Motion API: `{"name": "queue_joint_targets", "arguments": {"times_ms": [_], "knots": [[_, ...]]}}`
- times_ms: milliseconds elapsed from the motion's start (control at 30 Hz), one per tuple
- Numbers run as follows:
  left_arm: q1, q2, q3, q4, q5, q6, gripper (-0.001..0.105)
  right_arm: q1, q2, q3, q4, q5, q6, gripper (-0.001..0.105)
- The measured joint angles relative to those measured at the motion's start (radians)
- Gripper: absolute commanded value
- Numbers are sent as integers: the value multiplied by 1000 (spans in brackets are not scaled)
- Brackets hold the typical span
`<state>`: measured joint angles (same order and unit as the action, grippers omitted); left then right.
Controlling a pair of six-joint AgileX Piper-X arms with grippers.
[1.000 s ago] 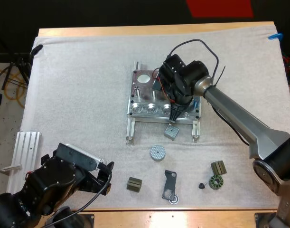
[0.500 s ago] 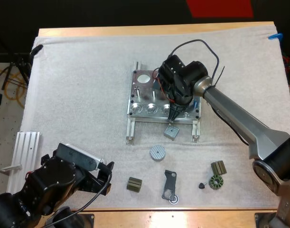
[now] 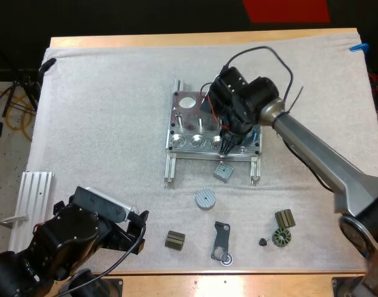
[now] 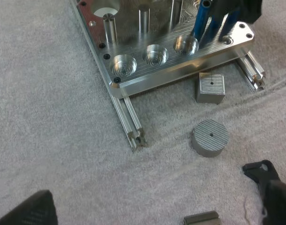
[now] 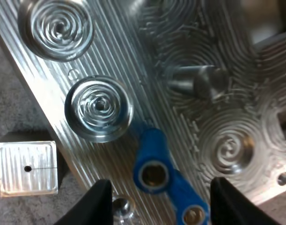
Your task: Load cells from right to left
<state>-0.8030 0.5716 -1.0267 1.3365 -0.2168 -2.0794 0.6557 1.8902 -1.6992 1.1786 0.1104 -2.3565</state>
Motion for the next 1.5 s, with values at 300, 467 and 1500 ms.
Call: {"name": "queue_joint_targets", "arguments": {"times_ms": [300,467,1500], "knots": [[0,0,0,0,0,0,85,0,-66,0,-56,15,0,47],[0,0,0,0,0,0,85,0,-62,0,-56,15,0,47],[0,0,0,0,-2,0,85,0,-5,37,-128,45,0,47]]}}
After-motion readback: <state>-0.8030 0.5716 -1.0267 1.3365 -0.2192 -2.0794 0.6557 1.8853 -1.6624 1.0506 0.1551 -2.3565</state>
